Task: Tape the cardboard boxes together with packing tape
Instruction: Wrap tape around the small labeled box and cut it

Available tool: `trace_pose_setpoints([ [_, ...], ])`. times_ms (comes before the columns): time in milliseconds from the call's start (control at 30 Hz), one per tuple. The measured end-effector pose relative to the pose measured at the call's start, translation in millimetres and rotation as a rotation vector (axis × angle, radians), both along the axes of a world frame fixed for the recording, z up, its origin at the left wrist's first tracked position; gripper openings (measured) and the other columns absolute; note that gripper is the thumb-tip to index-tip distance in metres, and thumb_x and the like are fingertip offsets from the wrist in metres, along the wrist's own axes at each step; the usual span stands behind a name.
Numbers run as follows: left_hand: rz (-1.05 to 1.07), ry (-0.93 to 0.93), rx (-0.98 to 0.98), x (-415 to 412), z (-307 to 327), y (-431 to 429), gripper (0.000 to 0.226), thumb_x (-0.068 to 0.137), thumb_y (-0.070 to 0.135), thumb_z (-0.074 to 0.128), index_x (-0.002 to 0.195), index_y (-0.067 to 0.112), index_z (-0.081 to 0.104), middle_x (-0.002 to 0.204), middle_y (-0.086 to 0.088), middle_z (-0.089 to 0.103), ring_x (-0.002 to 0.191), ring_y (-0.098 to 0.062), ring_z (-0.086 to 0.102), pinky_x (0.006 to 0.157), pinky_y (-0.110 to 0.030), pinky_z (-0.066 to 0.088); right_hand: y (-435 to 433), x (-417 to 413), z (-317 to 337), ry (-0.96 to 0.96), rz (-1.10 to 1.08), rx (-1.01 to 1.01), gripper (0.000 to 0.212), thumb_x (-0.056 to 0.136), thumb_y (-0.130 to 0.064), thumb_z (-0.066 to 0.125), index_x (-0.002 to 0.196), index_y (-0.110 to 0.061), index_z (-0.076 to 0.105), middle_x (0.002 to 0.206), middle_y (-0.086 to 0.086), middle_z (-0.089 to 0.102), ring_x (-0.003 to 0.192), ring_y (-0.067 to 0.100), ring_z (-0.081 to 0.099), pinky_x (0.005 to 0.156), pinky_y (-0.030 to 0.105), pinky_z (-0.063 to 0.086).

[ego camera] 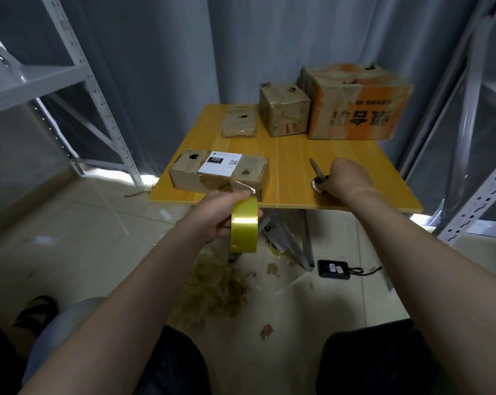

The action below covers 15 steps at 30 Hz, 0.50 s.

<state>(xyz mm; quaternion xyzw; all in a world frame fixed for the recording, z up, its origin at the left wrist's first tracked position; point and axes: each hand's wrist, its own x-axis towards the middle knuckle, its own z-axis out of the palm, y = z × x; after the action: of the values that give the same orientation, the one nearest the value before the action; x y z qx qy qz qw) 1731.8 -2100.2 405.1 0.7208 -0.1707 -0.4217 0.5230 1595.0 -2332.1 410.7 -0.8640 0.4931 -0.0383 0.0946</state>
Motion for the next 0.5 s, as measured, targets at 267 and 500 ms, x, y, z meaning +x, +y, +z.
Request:
trace_pose_setpoints([
  [267,0.065,-0.02,-0.071,-13,-3,8,0.031,0.105,0.037,0.059,0.126,0.016,0.067,0.089,-0.004,0.081,0.067,-0.013,0.075,0.059,-0.027,0.058,15,-16,5,-0.405,-0.018,0.375,0.032,0.087,-0.031,0.081,0.079,-0.002,0.07,0.067,0.011,0.068,0.051,0.021,0.069,0.047,0.031,0.057],
  [500,0.182,-0.006,-0.094,-11,-1,15,0.014,0.102,0.024,0.063,0.102,0.012,0.07,0.067,-0.007,0.076,0.052,-0.018,0.072,0.048,-0.024,0.056,30,-31,21,-0.534,0.43,1.379,0.045,0.066,-0.028,0.096,0.096,0.001,0.078,0.093,0.017,0.071,0.058,0.01,0.057,0.073,0.038,0.066],
])
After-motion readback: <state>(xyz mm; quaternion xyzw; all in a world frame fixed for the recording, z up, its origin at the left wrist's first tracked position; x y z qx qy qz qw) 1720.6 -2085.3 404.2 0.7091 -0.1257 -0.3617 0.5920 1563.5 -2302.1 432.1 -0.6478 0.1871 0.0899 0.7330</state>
